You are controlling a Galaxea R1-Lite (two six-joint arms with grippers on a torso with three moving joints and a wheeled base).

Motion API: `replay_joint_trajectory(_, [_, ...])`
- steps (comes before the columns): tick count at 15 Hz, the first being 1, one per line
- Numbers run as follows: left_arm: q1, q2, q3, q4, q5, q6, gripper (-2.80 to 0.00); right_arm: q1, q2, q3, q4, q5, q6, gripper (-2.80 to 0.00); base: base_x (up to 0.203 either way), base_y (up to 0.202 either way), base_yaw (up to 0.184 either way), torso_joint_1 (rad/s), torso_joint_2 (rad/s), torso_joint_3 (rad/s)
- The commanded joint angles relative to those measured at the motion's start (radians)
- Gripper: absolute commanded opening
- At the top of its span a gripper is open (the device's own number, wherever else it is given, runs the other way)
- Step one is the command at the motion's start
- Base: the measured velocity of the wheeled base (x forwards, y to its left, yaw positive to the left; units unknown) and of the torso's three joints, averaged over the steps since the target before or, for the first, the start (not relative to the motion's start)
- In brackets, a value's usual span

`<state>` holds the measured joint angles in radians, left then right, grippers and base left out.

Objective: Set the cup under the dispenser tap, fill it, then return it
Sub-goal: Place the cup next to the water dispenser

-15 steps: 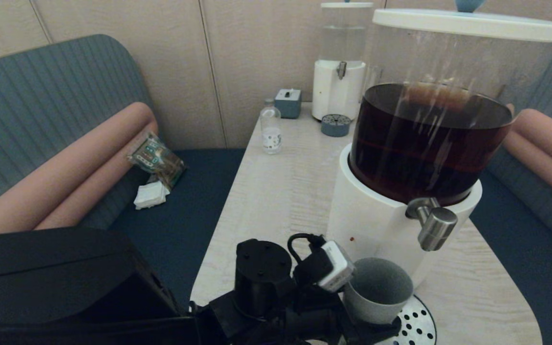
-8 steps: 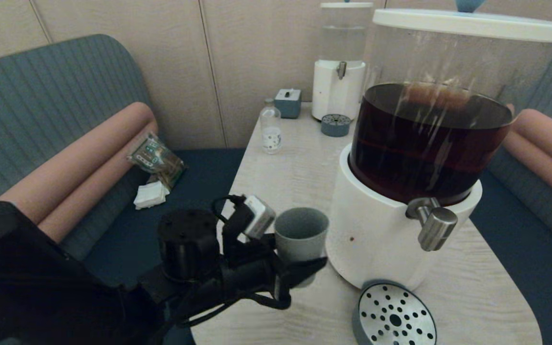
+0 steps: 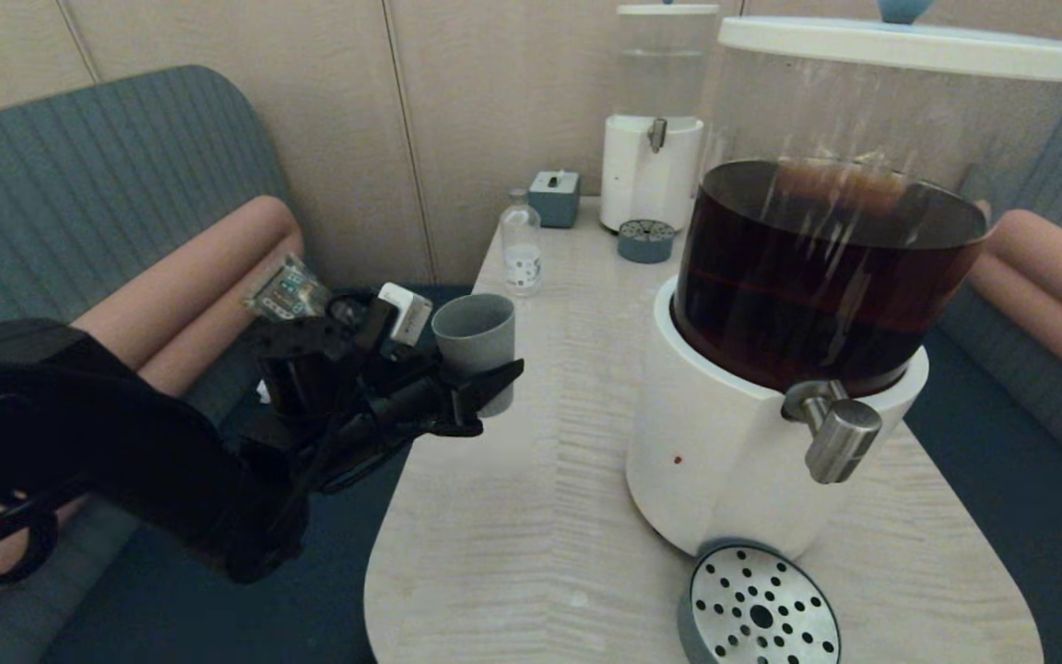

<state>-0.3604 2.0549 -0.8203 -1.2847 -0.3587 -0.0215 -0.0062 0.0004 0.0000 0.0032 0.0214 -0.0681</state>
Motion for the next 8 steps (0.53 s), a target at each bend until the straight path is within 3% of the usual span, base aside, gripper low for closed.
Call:
replay_joint_trajectory(1, [0.021, 0.136, -0.102, -0.012, -0.002, 0.001, -2.80, 0.000, -0.002, 0.009, -0.002, 0.000, -0.001, -2.80, 0.000, 0.000, 0.000, 0.000, 0.00, 0.000])
replay_joint_trajectory(8, [0.045, 0.363, -0.267, -0.038, -0.002, 0.003, -2.80, 0.000, -0.002, 0.011, 0.000, 0.000, 0.001, -2.80, 0.000, 0.000, 0.000, 0.000, 0.00, 0.000])
